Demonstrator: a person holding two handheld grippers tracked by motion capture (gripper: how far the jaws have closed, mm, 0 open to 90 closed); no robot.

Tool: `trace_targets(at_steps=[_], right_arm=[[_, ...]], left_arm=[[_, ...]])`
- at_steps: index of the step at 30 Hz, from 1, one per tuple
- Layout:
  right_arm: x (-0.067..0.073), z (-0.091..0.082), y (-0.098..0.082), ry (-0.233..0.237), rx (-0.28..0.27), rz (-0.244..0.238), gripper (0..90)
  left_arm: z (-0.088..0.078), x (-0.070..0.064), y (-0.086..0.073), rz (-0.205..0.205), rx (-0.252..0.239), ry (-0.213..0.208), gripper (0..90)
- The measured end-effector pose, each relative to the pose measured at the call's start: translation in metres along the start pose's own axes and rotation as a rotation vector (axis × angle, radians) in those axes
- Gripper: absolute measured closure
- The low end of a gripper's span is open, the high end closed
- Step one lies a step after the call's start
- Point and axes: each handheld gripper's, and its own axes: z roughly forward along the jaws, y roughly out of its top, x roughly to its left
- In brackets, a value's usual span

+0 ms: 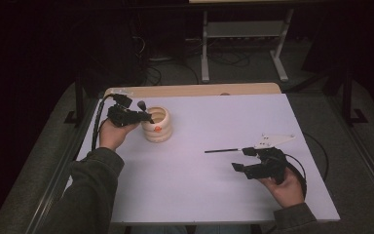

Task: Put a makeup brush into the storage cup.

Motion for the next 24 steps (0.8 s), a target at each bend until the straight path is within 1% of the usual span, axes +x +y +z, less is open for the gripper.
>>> trace_targets(at_steps=[3, 4, 5, 6, 7, 9, 11, 12, 13, 14, 15, 16, 19, 20, 22, 23, 24], right_arm=[[0.001, 0.001, 0.000, 0.005, 0.005, 0.001, 30.7], [0.001, 0.002, 0.000, 0.006, 0.005, -0.003, 30.7], [0.001, 0.002, 0.000, 0.005, 0.006, -0.004, 30.7], [0.001, 0.002, 0.000, 0.004, 0.008, -0.007, 30.7], [0.001, 0.002, 0.000, 0.004, 0.008, -0.009, 30.7], [0.001, 0.001, 0.000, 0.003, 0.006, -0.007, 30.8], [0.001, 0.001, 0.000, 0.002, 0.004, -0.006, 30.8], [0.001, 0.001, 0.000, 0.002, 0.004, -0.006, 30.8], [0.001, 0.000, 0.001, 0.002, 0.002, -0.008, 30.8], [0.001, 0.000, 0.001, 0.000, 0.001, -0.008, 30.8], [0.001, 0.000, 0.001, -0.001, 0.002, -0.008, 30.8], [0.001, 0.000, 0.001, -0.001, 0.003, -0.008, 30.8], [0.000, 0.000, 0.001, -0.002, 0.000, -0.008, 30.8], [0.000, 0.000, 0.001, -0.002, 0.000, -0.005, 30.7], [-0.002, 0.000, 0.001, -0.006, 0.001, 0.000, 30.7], [-0.002, 0.000, 0.001, -0.007, 0.000, 0.000, 30.7], [-0.003, 0.000, 0.001, -0.009, -0.001, 0.005, 30.8]], left_arm=[[-0.001, 0.001, -0.001, 0.015, 0.011, 0.006, 77.3], [-0.001, 0.001, -0.001, 0.012, 0.005, 0.020, 76.7], [-0.003, 0.001, -0.002, 0.003, -0.008, 0.041, 70.9], [-0.004, 0.000, -0.002, -0.014, -0.029, 0.044, 66.5], [-0.004, 0.000, -0.002, -0.014, -0.029, 0.044, 64.6], [-0.010, 0.001, -0.003, 0.000, -0.038, 0.064, 63.6], [-0.010, 0.001, -0.003, 0.000, -0.038, 0.064, 62.6], [-0.014, 0.001, -0.003, -0.003, -0.046, 0.066, 62.6], [-0.016, 0.001, -0.003, 0.001, -0.045, 0.065, 61.5], [-0.017, 0.001, -0.004, -0.007, -0.049, 0.062, 60.6], [-0.019, 0.001, -0.004, 0.000, -0.040, 0.059, 59.4], [-0.020, 0.001, -0.006, -0.008, -0.044, 0.058, 58.0], [-0.024, 0.002, -0.013, 0.001, -0.030, 0.053, 56.6], [-0.024, 0.001, -0.015, -0.010, -0.041, 0.051, 56.3], [-0.026, 0.002, -0.018, 0.009, -0.027, 0.042, 55.9], [-0.026, 0.001, -0.019, 0.004, -0.031, 0.041, 55.9], [-0.026, 0.002, -0.020, 0.013, -0.027, 0.036, 55.7]])
